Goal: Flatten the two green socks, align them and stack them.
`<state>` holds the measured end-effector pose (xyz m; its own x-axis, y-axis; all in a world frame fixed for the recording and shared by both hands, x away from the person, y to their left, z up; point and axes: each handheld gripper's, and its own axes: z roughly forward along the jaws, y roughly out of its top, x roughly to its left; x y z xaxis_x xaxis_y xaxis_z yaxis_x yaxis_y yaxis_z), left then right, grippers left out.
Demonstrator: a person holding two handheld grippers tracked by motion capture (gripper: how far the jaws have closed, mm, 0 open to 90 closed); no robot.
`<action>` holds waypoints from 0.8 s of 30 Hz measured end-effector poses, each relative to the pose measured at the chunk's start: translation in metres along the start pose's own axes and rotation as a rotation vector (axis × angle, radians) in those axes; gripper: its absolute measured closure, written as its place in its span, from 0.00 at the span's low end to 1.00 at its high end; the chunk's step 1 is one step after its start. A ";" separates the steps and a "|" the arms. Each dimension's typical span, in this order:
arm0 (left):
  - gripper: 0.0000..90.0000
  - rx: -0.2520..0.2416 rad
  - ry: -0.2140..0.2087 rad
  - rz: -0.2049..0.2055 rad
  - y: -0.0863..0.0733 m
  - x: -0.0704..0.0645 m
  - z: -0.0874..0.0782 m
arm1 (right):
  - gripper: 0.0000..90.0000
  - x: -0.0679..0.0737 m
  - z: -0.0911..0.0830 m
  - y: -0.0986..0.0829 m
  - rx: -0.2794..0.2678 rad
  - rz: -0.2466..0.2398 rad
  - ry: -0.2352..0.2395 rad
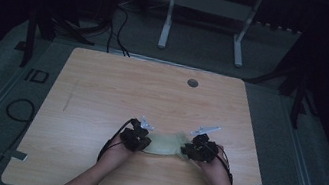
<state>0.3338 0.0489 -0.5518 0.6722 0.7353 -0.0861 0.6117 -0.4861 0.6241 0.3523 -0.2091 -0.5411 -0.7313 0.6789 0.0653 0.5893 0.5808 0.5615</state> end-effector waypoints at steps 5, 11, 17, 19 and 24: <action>0.95 0.004 0.006 -0.009 -0.003 0.005 -0.003 | 0.77 -0.004 -0.003 -0.012 -0.023 -0.014 0.010; 0.95 0.002 0.011 -0.013 -0.008 0.008 -0.006 | 0.75 -0.005 -0.005 -0.013 0.001 -0.059 0.008; 0.95 -0.005 0.017 -0.044 -0.013 0.018 -0.011 | 0.74 -0.006 0.001 -0.005 -0.002 -0.061 0.012; 0.95 -0.005 0.022 -0.047 -0.016 0.020 -0.013 | 0.74 -0.007 0.004 0.000 -0.006 -0.052 0.019; 0.89 -0.023 0.024 -0.038 -0.018 0.019 -0.017 | 0.72 -0.004 0.008 0.008 0.008 -0.061 0.025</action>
<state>0.3285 0.0796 -0.5511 0.6383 0.7644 -0.0913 0.6267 -0.4471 0.6382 0.3627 -0.2035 -0.5436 -0.7742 0.6309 0.0516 0.5459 0.6242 0.5589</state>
